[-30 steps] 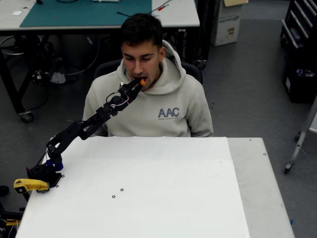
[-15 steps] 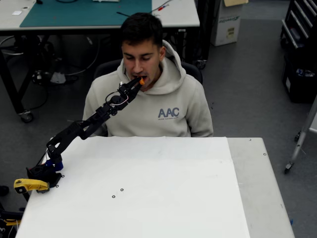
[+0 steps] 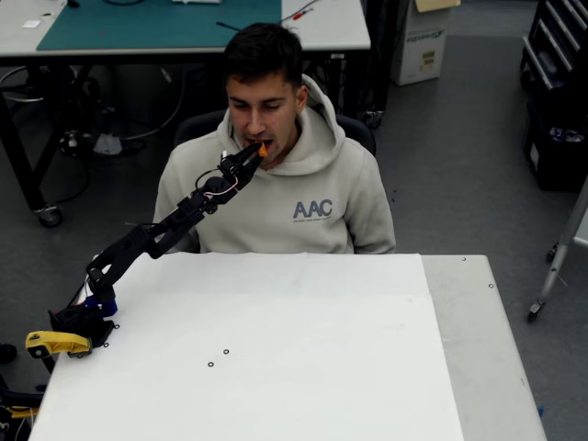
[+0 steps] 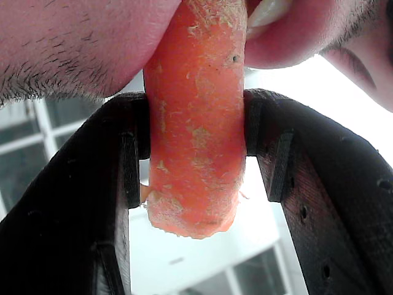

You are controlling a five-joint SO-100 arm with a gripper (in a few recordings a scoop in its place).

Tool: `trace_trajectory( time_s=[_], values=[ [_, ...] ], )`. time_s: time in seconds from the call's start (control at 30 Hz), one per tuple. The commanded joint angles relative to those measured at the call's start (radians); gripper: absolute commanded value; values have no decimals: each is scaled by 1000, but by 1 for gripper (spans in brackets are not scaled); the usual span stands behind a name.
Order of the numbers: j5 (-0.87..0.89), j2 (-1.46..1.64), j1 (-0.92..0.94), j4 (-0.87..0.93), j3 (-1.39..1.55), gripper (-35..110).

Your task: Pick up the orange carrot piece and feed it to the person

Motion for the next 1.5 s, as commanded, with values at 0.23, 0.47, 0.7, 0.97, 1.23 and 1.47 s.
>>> trace_trajectory(
  time_s=[0.23, 0.47, 0.7, 0.97, 1.23, 1.47],
  values=[
    [-18, 184, 44, -44, -18, 23],
    [-15, 176, 110, -44, -18, 26],
    [-8, 178, 156, -44, -9, 26],
    [-17, 175, 184, -44, -2, 26],
    [-6, 178, 193, -37, -2, 10],
    [-5, 184, 213, -31, 0, 0]
  ],
)
